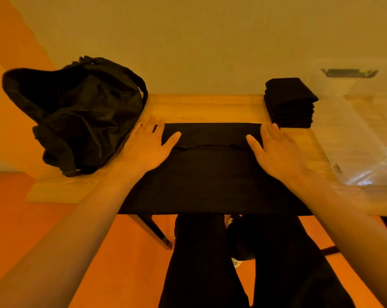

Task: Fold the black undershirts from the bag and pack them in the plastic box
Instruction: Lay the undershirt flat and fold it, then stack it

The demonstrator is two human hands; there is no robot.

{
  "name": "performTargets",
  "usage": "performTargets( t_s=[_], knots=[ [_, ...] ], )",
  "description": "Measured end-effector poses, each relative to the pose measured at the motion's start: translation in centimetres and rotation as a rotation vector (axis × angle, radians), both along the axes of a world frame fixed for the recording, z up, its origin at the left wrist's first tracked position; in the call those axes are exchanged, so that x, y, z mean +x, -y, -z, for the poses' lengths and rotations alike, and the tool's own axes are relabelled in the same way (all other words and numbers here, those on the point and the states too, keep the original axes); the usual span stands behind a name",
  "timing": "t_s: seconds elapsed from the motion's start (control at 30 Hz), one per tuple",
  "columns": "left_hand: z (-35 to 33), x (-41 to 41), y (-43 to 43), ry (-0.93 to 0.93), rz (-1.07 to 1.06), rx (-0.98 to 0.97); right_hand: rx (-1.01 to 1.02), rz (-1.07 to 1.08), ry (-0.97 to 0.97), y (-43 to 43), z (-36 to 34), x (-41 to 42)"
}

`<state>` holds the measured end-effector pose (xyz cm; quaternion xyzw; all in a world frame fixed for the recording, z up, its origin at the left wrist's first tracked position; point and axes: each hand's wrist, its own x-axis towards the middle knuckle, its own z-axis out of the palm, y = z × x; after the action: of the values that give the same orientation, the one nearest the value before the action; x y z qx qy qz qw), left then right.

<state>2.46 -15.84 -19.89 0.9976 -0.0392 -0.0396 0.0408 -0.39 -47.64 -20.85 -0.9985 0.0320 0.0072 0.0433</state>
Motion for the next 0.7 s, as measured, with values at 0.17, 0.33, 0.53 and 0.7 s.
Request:
performTargets(
  t_s=[0.17,0.33,0.53,0.7],
  knots=[
    [2.4,2.3,-0.8,-0.077,-0.025,0.045,-0.016,0.041,-0.011,1.1,2.1,1.9],
    [1.9,1.5,-0.6,-0.022,-0.040,-0.015,0.006,-0.010,-0.079,1.6,1.8,1.7],
    [0.9,-7.4,1.8,0.265,0.043,-0.019,-0.085,-0.105,-0.019,0.3,0.5,-4.9],
    [3.7,-9.8,1.0,0.100,0.002,0.020,-0.028,-0.075,-0.056,1.2,2.4,-6.4]
  ],
)
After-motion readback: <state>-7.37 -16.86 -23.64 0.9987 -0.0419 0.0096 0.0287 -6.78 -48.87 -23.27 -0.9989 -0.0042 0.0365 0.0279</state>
